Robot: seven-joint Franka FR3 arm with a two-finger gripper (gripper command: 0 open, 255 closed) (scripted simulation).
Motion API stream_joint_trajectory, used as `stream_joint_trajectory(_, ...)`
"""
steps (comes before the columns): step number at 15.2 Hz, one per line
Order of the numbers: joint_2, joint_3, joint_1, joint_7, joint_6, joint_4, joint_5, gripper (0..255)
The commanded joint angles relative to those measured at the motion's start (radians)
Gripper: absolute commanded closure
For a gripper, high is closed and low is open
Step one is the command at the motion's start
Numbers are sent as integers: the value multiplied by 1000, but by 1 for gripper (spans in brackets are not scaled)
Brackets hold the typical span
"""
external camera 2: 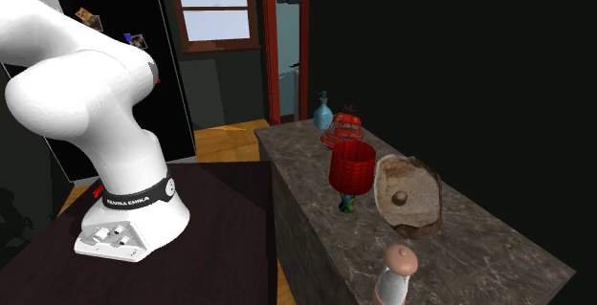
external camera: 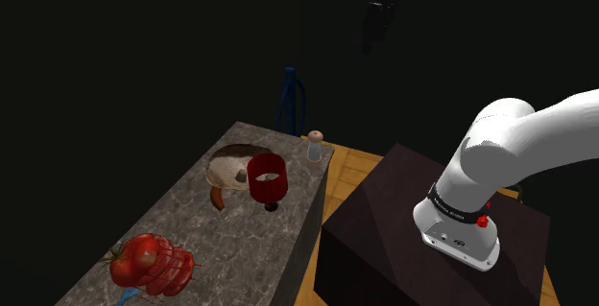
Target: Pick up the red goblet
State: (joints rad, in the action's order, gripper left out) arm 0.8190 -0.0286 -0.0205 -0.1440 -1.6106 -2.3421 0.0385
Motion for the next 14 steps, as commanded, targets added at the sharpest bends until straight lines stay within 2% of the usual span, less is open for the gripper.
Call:
stream_joint_trajectory(1,0,0,0,0,0,0,0,0)
stream_joint_trajectory(8,-126,-96,-20,107,-191,-89,55,0)
stream_joint_trajectory(14,-288,-178,-33,198,-359,-114,86,0)
